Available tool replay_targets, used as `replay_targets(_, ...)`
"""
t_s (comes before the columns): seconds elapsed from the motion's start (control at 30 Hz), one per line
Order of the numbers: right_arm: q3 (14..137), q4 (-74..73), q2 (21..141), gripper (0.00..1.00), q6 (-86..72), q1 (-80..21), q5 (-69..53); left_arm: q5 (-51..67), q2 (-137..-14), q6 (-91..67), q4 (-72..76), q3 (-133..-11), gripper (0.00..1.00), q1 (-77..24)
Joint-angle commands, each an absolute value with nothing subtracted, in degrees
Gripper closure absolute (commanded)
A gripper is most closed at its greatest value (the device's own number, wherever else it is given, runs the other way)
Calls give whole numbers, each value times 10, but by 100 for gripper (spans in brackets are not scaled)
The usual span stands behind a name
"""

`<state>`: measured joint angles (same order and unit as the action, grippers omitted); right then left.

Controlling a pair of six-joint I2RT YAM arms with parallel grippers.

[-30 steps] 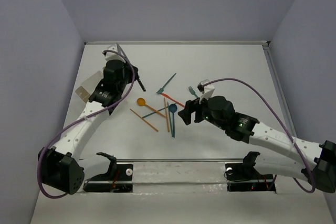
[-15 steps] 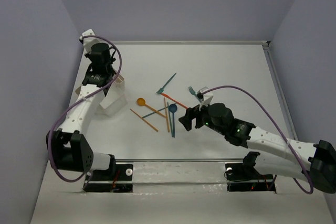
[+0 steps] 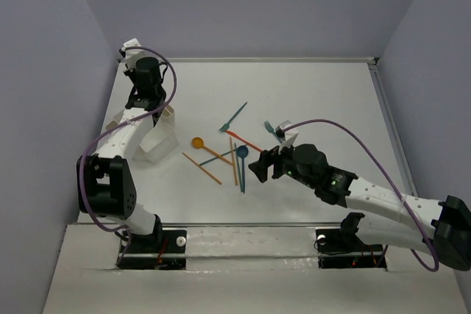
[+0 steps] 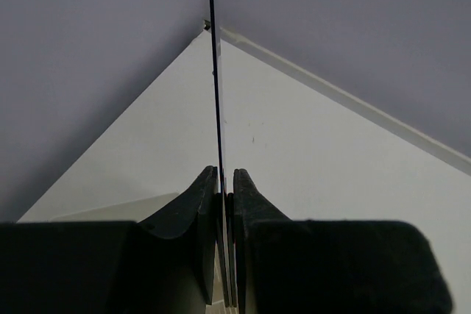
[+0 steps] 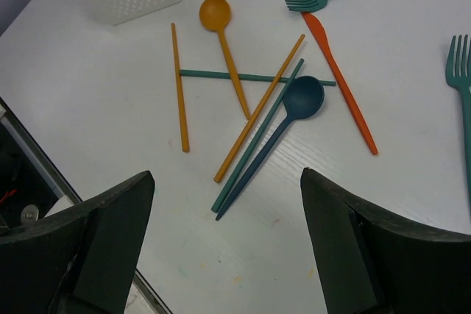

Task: Sort the eating utensils into containers

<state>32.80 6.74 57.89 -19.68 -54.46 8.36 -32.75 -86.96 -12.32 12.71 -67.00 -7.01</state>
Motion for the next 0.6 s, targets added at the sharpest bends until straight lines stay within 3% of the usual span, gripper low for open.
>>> replay_targets(0.0,321,105,584,13,-186,-548,83,-356,-883,-97,202,-700,100,-65)
replay_targets(0.57,327,105,587,13,-191,-548,91,-365,-930,-77,253,-675,100,-65)
